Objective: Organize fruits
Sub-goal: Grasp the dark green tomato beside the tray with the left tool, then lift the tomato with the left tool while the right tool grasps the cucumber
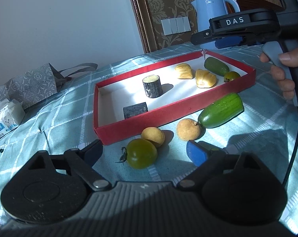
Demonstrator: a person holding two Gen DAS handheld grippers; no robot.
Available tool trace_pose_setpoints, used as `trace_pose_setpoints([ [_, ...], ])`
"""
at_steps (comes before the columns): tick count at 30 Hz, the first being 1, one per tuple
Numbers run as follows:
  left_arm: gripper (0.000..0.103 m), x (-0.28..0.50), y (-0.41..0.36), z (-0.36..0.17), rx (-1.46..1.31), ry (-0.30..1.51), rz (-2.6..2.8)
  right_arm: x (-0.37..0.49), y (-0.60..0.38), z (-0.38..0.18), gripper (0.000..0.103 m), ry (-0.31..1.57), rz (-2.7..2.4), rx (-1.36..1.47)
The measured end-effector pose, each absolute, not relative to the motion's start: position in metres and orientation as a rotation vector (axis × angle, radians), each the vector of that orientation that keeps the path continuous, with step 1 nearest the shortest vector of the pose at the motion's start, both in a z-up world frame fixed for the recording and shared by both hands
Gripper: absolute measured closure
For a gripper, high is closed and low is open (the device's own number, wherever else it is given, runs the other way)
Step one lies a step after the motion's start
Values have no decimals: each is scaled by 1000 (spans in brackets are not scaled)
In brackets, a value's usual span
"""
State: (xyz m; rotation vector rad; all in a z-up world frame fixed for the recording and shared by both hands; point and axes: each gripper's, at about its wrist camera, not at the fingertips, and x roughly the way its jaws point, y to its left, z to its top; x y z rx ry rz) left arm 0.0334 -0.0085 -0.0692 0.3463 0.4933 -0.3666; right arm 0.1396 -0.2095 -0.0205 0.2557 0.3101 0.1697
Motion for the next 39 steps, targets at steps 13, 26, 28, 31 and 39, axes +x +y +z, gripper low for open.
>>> trace_pose_setpoints([
  [13,49,52,9,-71,182,598,-415,140,-207,-21,34,314,164,243],
  [26,66,47,20,-66,125,604,-394,140,-206,-22,34,320,159,236],
  [28,66,44,22,-63,124,591,-384,140,-207,-22,34,320,159,234],
  [31,66,38,25,-57,121,568,-368,140,-206,-22,34,320,159,233],
  [39,66,24,32,-44,111,539,-319,133,-206,-12,34,327,224,156],
])
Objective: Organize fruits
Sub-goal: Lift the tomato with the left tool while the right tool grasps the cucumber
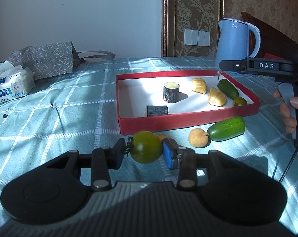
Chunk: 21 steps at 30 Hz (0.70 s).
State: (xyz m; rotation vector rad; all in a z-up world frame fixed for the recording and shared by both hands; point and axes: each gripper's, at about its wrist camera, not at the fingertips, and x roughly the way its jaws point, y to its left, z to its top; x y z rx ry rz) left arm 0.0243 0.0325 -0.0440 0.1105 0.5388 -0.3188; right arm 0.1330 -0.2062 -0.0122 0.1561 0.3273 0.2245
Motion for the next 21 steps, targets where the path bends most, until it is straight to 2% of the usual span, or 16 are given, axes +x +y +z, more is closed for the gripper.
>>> trace_pose_setpoints([
  [11,66,18,47,-38,82,511,-297,75,-166,-28,34,426,378,-243],
  [21,67,10,50,-30,83,483,-294,106,-160,-48,31,590,557,-227],
])
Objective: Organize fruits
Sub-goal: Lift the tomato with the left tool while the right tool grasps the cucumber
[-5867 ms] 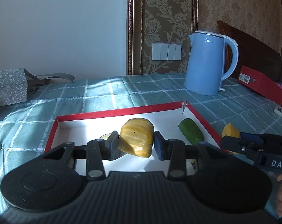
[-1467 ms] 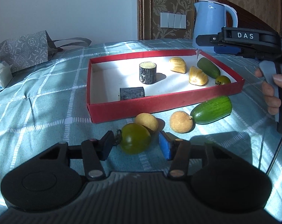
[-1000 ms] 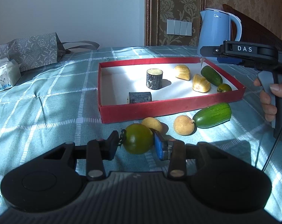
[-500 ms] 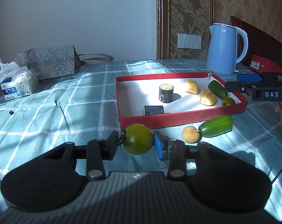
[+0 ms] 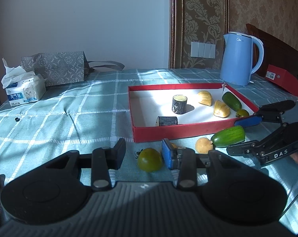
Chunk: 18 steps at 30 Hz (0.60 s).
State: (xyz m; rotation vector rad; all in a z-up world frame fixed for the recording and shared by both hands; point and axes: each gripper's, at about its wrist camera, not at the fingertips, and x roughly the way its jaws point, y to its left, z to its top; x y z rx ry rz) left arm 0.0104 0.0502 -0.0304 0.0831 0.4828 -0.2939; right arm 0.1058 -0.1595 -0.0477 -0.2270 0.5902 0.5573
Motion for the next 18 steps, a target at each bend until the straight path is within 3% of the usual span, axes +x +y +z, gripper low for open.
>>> trace_pose_setpoints([
  [18,67,49,28,-57,186,584,-415,77,-162,-44,28,573,560,-278],
])
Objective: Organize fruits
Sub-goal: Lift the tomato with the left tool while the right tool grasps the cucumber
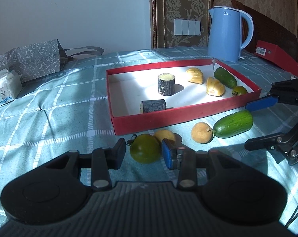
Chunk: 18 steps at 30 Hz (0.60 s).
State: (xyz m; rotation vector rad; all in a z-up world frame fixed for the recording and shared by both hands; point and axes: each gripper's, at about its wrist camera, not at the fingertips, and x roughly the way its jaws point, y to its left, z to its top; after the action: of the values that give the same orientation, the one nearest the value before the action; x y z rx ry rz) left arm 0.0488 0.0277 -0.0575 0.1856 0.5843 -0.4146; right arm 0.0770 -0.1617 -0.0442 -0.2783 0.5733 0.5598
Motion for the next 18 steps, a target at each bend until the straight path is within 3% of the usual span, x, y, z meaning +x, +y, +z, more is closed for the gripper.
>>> trace_pose_setpoints([
  [3,58,47,25,-61,228,562,-434,77,-166,-44,26,559,543,-257],
  [5,25,45,23,-61,240,530,-419,78,-172,-42,25,541,544,-218],
  [8,13,42,19,-61,269,504,-405,80,-182,-40,24,522,554,-127],
  [13,16,44,15,-65,283,541,-432,87,-194,-42,24,512,547,-25],
  [15,29,46,16,-67,280,565,-451,89,-199,-44,24,515,530,4],
  [16,40,47,17,-68,280,580,-461,90,-201,-45,24,516,524,17],
  [18,48,49,20,-68,259,592,-480,92,-204,-46,24,517,514,37],
])
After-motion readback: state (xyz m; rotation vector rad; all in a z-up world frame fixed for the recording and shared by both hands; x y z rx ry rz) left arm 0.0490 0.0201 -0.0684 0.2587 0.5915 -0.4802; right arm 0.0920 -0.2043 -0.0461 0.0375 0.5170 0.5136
